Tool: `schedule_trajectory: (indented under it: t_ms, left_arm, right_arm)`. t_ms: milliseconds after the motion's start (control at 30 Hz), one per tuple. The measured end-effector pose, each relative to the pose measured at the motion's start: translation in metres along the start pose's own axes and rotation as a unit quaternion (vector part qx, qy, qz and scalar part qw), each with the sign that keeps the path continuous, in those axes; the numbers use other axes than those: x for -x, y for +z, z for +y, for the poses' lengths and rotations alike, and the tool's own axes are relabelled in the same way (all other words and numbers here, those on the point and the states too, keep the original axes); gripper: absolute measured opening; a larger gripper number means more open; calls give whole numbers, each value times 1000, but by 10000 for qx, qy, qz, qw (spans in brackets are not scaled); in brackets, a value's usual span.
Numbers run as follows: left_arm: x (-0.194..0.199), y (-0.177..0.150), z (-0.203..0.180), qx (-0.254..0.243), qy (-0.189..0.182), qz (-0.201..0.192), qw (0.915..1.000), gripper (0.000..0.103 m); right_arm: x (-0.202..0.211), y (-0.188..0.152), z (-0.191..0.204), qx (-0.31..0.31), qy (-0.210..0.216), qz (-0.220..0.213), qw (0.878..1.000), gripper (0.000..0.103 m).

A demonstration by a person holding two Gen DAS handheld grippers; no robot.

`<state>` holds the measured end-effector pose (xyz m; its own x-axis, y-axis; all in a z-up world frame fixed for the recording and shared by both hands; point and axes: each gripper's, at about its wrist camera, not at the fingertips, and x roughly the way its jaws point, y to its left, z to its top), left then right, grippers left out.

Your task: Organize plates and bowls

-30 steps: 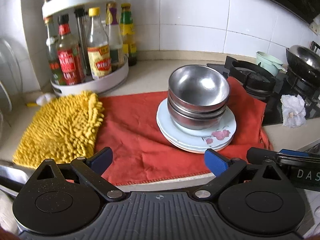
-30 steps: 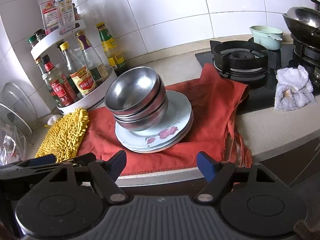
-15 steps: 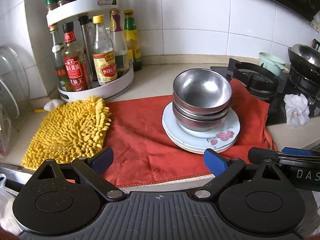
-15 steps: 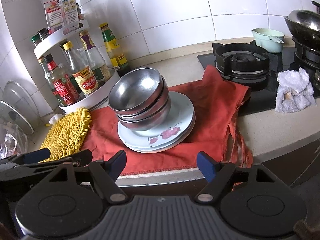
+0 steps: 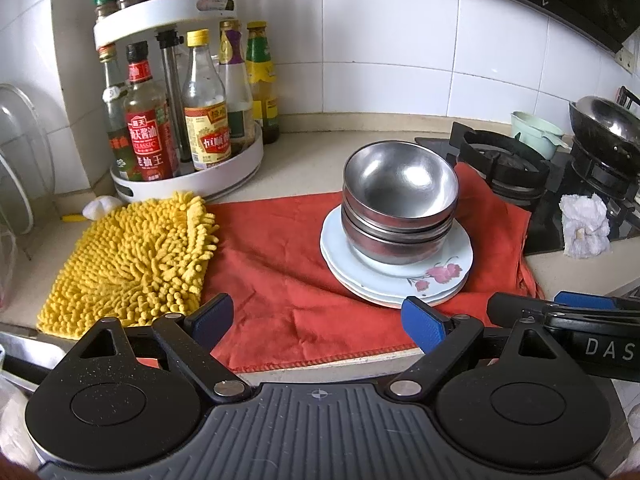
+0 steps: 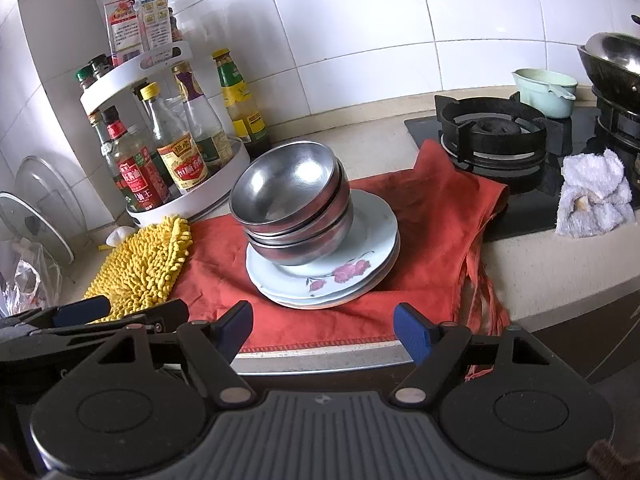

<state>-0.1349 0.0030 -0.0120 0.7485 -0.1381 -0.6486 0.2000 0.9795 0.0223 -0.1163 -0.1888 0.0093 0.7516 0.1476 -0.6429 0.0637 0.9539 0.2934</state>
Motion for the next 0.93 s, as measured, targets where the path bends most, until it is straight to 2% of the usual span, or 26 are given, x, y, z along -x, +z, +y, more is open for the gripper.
schedule_trajectory:
  t_ms: [867, 933]
  left_arm:
    - [-4, 0, 1, -54, 36, -25, 10000, 95]
    - [-6, 1, 2, -26, 45, 42, 10000, 98]
  right_arm:
    - [-4, 2, -1, -45, -44, 48, 10000, 73]
    - [-6, 2, -1, -48, -53, 77, 9999, 73]
